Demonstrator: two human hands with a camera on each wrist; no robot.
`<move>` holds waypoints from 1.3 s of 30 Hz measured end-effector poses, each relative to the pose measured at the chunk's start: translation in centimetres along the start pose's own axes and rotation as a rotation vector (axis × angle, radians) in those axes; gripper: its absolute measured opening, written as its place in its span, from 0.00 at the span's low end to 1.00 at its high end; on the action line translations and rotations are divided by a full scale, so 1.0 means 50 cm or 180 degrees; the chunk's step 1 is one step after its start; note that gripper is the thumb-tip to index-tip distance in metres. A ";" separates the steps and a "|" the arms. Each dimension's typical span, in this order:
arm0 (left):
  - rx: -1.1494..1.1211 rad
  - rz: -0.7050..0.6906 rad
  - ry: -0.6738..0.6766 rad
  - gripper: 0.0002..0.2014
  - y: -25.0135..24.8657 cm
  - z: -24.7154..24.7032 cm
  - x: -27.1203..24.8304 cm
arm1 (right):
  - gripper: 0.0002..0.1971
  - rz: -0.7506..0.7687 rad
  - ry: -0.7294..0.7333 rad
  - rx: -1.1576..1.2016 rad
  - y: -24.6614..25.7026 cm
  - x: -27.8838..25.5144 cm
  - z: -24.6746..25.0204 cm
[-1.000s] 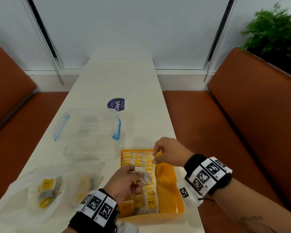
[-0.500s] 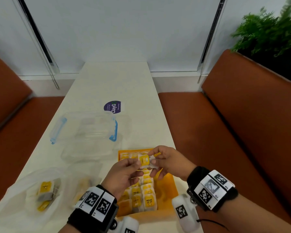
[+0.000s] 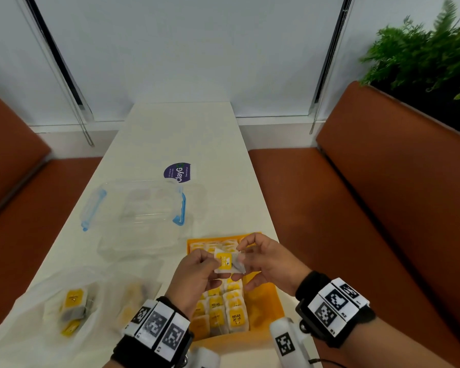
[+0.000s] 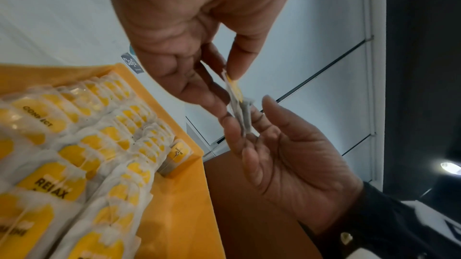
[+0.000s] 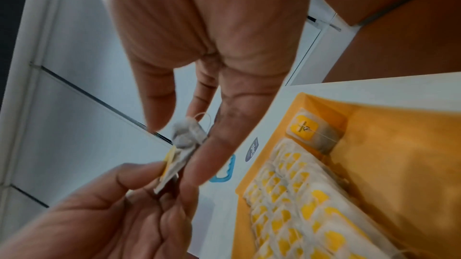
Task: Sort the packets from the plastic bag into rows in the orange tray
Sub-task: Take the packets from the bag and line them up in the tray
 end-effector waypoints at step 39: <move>0.0901 -0.0817 -0.0015 0.10 -0.035 -0.007 -0.008 | 0.23 0.0773 -0.0327 -0.1700 0.056 -0.015 -0.003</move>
Point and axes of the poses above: each hand's wrist, its own x-axis towards the middle knuckle, its own z-axis out of the back of the hand, y = z × x, the point moved 10 cm from there along x, towards the middle knuckle, and after that the axes turned 8 degrees about x, right-handed, at the moved point
